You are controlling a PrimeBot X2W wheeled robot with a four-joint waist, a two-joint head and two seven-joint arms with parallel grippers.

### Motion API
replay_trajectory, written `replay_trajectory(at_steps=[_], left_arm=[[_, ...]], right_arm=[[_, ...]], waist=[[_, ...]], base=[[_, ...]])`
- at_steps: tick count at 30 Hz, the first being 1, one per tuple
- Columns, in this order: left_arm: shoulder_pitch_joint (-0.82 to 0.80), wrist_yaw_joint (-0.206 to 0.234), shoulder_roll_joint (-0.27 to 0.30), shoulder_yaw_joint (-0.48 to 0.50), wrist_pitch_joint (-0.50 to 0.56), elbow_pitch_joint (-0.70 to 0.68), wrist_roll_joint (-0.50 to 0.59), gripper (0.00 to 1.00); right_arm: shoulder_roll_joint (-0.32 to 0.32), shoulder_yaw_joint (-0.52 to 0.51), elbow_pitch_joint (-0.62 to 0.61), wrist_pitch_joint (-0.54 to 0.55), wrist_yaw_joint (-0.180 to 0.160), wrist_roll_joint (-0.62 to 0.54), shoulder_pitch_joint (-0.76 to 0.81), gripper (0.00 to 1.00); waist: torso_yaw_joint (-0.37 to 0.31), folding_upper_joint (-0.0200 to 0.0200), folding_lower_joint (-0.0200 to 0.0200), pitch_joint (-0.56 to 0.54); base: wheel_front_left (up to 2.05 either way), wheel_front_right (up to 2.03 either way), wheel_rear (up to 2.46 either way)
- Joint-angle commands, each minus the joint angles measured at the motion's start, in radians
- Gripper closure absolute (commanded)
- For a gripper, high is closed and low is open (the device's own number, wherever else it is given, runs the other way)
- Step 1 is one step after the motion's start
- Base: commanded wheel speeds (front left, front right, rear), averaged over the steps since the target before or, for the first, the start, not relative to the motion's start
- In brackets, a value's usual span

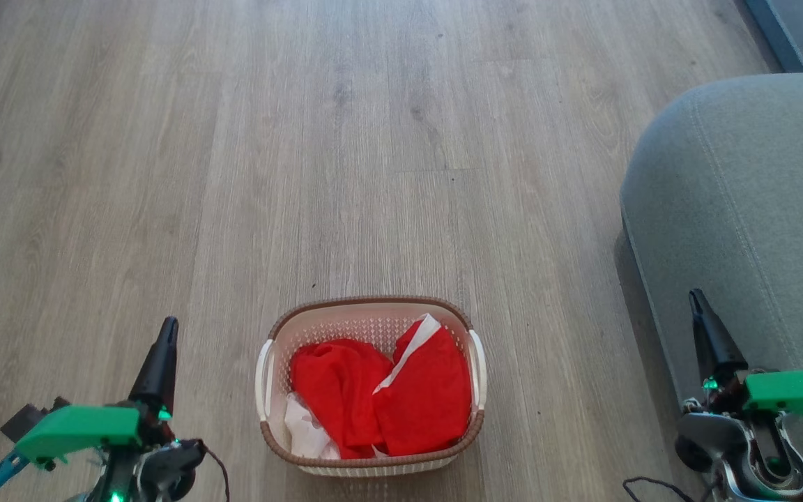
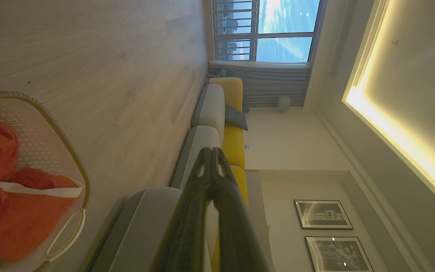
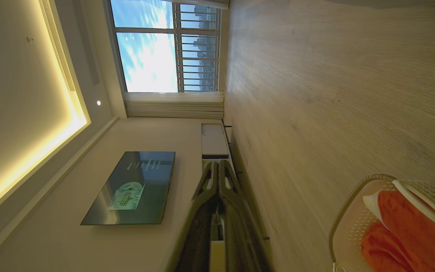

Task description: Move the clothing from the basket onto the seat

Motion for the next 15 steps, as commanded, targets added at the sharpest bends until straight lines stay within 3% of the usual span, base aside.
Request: replay_trajectory(at_steps=[1, 15], left_arm=[[-0.048, -0.009, 0.014, 0.033, 0.007, -0.033, -0.007, 1.00], [-0.048, -0.009, 0.014, 0.033, 0.007, -0.033, -0.007, 1.00]], right_arm=[[-0.004, 0.018, -0.039, 0.004, 0.000, 0.006, -0.030, 1.00], [-0.004, 0.018, -0.039, 0.004, 0.000, 0.006, -0.030, 1.00]], waist=[[0.000, 0.0000, 0.0000, 0.000], [0.000, 0.0000, 0.0000, 0.000]], base=[[0.00, 0.00, 0.00], [0.00, 0.00, 0.00]])
